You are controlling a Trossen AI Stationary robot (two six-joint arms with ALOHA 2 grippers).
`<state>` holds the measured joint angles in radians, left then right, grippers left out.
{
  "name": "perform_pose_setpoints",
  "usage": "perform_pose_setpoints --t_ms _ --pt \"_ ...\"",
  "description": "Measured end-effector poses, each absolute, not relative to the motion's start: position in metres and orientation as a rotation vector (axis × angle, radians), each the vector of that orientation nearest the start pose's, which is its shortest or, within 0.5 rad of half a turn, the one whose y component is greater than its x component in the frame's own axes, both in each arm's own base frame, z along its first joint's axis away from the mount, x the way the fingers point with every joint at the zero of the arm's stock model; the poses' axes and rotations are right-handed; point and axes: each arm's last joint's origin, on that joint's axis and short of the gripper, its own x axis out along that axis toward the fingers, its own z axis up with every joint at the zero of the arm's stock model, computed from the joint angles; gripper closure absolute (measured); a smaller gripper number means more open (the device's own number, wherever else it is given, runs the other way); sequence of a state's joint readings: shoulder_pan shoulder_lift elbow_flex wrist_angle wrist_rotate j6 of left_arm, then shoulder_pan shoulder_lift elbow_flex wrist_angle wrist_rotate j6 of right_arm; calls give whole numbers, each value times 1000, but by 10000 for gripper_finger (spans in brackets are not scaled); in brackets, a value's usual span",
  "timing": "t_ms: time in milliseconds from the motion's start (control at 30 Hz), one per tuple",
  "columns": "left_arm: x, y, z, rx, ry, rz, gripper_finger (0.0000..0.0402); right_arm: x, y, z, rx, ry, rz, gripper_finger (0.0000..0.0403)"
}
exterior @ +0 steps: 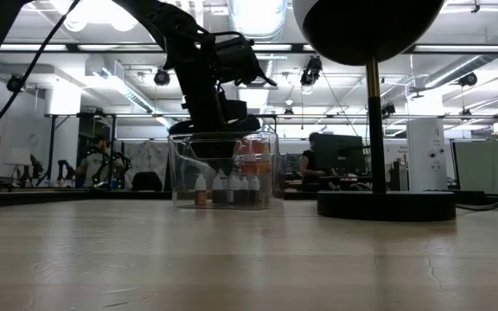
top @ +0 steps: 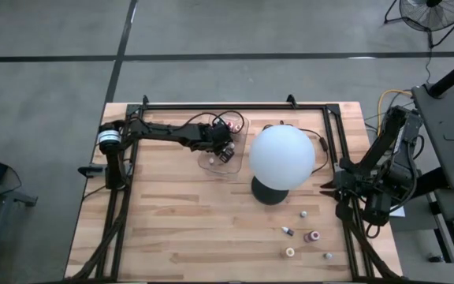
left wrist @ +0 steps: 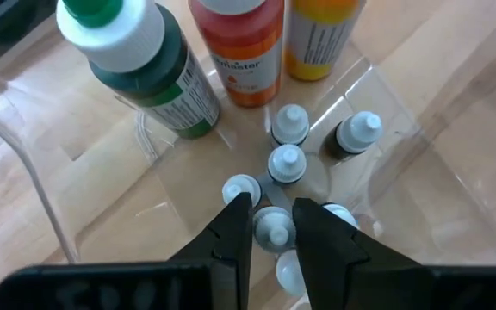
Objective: Pick & Place food coloring
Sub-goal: Put the small red food coloring bottle into the transparent bin, then put the small black food coloring bottle into the transparent bin
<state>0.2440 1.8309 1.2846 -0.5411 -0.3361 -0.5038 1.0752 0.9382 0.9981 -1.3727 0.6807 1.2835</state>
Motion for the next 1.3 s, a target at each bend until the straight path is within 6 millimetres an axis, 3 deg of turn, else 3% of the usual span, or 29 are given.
perform_pose_setpoints --t_ms 500,900,1033,1300 --pt "356 98 194 -372 996 744 338 77 104 304 197 836 -230 335" --pt "355 98 195 -370 1017 747 232 77 104 304 210 834 -235 335" --pt "357 98 208 -356 1026 742 215 77 104 304 209 834 -235 335" --pt "364 88 252 -333 1062 719 209 77 104 304 208 834 -235 335"
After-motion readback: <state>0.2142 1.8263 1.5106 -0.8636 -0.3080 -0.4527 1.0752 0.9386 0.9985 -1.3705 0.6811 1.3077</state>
